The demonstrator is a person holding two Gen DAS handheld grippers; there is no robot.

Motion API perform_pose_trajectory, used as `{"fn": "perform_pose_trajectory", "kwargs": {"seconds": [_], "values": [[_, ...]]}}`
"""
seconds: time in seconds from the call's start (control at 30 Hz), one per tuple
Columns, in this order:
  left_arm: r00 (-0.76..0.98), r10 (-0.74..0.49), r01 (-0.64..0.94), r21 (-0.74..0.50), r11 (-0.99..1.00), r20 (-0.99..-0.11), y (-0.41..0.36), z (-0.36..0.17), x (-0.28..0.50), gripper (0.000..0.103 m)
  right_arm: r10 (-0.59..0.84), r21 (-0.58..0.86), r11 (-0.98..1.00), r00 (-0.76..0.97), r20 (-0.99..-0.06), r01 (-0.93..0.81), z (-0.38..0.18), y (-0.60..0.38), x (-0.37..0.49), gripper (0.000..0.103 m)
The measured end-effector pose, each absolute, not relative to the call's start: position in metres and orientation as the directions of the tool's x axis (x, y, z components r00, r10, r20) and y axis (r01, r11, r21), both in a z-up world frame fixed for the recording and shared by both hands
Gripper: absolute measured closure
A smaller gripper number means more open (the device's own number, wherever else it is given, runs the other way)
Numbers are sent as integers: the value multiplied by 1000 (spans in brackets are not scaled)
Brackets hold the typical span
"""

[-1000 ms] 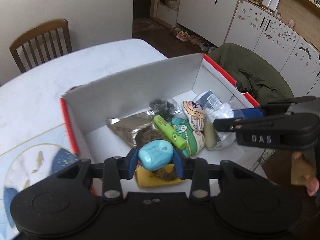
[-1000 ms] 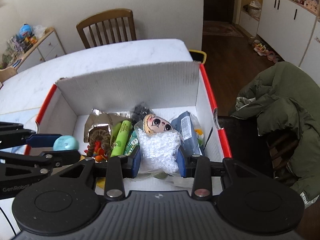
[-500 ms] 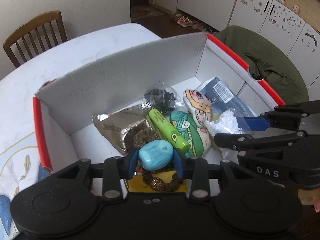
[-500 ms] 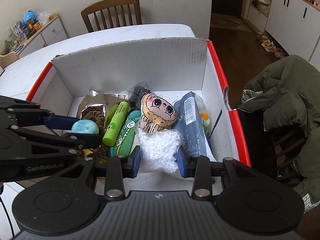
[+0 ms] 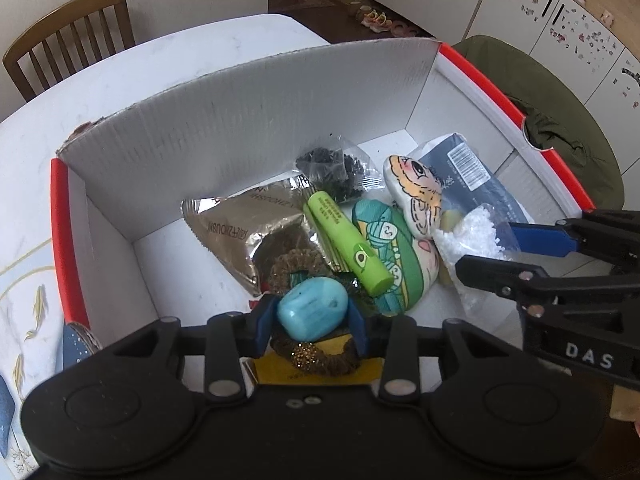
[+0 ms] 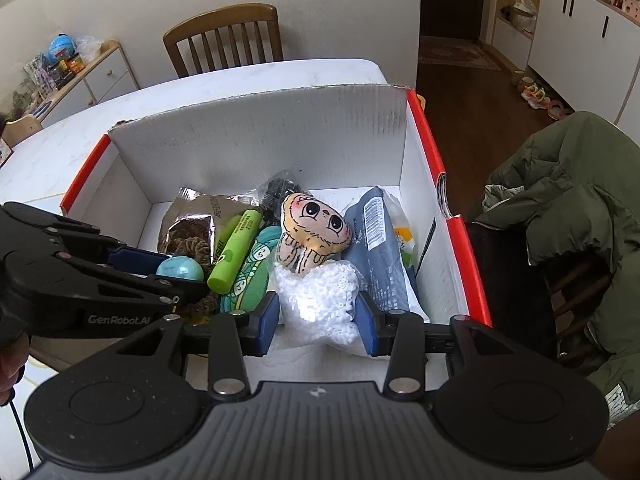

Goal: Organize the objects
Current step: 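Open both tools to release the bag and stone into the box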

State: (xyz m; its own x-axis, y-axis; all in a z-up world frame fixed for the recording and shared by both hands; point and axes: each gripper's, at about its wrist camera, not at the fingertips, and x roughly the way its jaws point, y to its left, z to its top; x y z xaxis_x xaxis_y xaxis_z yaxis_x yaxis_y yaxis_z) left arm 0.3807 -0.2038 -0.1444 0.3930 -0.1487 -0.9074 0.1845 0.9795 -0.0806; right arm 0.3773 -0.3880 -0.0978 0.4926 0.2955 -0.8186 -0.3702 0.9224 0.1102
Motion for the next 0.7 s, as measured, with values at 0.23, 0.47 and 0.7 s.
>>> {"fn": "perform_pose_trajectory", "kwargs": {"seconds": [0.23, 0.47, 0.7], "values": [[424, -121, 162, -56, 985, -898, -200, -139, 374, 46, 305, 110, 918, 502, -809, -381, -88, -386, 372, 56], [475, -155, 181, -76, 980, -866, -198, -123, 358, 42, 310, 117, 920, 513, -800, -375, -76, -386, 364, 55], [550, -170, 195, -72, 978, -817, -190, -96, 338, 24, 324, 122, 919, 544, -774, -374, -57, -382, 347, 48]]}}
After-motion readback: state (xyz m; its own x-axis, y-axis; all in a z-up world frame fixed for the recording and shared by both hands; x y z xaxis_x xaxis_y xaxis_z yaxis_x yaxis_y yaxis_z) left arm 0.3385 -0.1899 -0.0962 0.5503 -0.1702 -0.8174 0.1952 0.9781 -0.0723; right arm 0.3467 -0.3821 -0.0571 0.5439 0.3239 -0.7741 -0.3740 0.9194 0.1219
